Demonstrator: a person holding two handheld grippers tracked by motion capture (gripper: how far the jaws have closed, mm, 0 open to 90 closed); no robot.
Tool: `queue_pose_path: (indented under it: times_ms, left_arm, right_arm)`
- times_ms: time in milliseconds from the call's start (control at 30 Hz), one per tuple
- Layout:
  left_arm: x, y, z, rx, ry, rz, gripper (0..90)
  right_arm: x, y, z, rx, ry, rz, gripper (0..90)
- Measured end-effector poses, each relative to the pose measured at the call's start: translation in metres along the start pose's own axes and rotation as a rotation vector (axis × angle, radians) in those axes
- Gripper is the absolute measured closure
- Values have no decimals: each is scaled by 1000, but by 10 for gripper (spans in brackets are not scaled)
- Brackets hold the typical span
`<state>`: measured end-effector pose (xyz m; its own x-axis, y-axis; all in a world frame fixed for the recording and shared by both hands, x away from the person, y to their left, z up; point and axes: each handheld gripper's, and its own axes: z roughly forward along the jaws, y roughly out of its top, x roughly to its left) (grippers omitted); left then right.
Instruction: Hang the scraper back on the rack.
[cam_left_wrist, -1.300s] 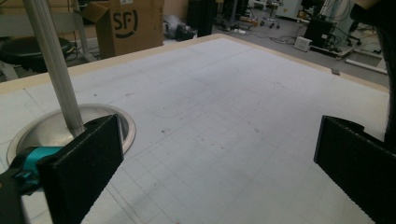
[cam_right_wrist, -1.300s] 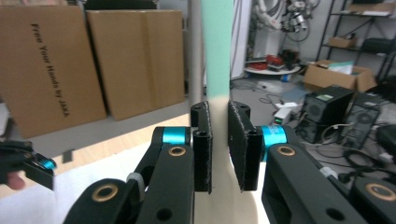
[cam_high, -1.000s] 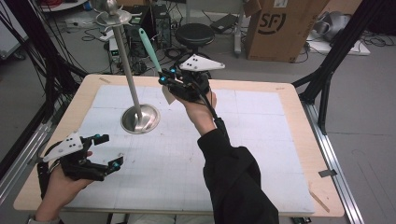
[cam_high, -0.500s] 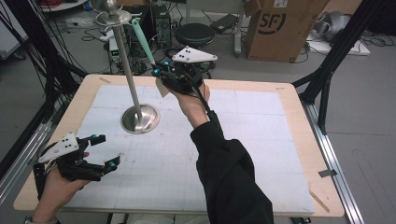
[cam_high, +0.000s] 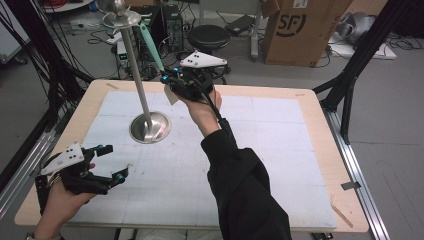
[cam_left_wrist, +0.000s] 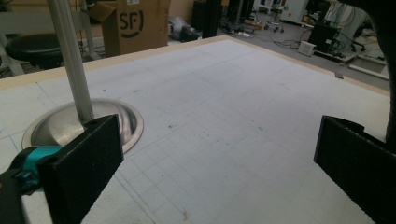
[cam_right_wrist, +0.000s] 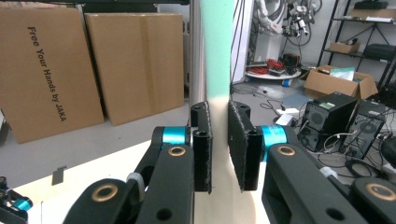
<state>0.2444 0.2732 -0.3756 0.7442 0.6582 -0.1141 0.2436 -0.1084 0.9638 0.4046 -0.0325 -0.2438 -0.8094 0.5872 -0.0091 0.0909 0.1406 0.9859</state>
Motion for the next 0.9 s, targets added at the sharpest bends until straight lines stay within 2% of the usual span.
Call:
queue_pose_path:
  times_ms: [733,900]
  left_arm:
    - [3,-3,-2,-1,4,-13,19]
    - [5,-3,-1,-2,4,-16,19]
  right_arm:
    - [0,-4,14,-5,26,12,784]
    - [0,-3,11,-12,18,15,667]
